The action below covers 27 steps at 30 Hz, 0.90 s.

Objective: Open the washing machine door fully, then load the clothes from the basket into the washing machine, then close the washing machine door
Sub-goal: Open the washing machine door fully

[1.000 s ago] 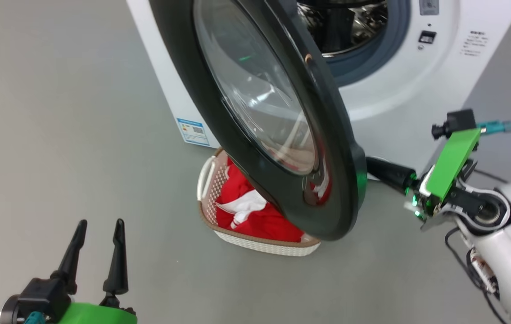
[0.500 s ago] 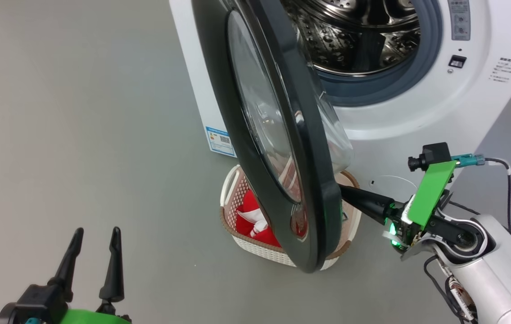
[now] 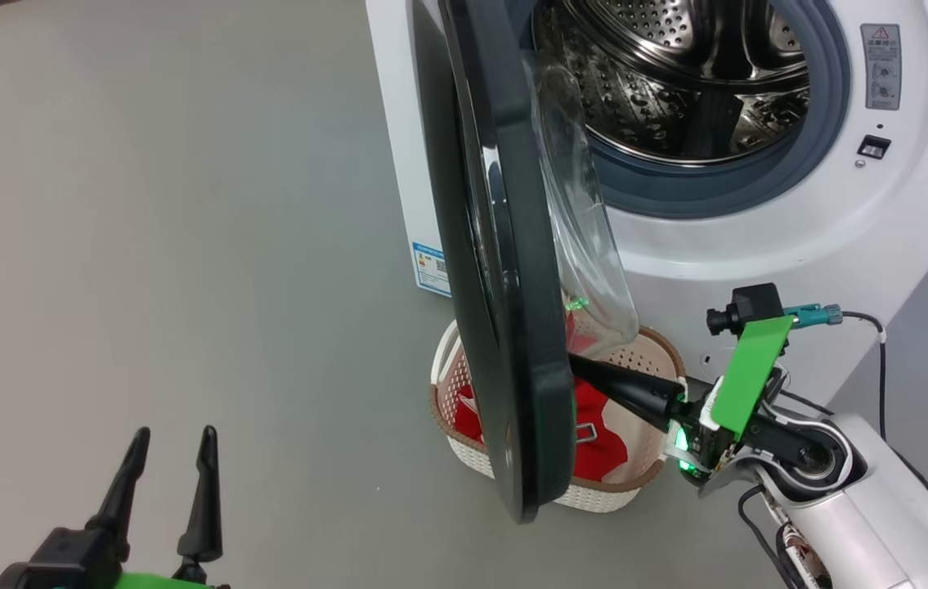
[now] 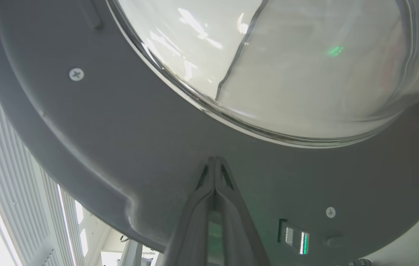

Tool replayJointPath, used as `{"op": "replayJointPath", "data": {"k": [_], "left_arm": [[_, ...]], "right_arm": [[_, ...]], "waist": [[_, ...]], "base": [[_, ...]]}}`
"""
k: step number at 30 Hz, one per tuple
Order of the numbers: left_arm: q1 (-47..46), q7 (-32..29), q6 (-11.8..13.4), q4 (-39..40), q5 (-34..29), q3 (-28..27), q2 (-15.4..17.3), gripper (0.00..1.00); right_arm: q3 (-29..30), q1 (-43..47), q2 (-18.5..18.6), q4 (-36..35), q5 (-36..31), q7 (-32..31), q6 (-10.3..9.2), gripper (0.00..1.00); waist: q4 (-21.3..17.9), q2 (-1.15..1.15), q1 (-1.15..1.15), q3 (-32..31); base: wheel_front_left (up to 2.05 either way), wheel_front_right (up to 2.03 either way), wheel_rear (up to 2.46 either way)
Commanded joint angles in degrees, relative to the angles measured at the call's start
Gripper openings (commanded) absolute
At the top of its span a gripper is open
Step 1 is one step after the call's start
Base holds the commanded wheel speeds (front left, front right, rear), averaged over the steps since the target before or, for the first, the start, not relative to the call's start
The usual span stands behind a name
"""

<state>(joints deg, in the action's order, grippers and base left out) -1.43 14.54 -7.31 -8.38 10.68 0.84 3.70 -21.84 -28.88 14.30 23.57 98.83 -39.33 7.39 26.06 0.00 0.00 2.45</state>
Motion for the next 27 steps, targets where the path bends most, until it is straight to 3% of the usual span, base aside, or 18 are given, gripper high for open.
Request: {"op": "replayJointPath", "data": {"k": [1,27], "left_arm": [[-1.0,0.5,-0.2,1.1,-0.2,-1.8,1.3,1.00],[-0.9,0.5,0.3,1.2,0.2,-1.4,1.3,1.00]], "right_arm": [[-0.6,0.6,-1.6,-1.6,-1.3,-0.5,0.10,0.00],[1.6,0.5,-6.8,-0.3,-4.7,-3.2,0.10,0.00]], "waist": [[0.5,0.00,0.00,-0.2],[1.4,0.00,0.00,-0.4]], "base": [[0.00,0.00,0.00],[0.00,0.00,0.00]]}}
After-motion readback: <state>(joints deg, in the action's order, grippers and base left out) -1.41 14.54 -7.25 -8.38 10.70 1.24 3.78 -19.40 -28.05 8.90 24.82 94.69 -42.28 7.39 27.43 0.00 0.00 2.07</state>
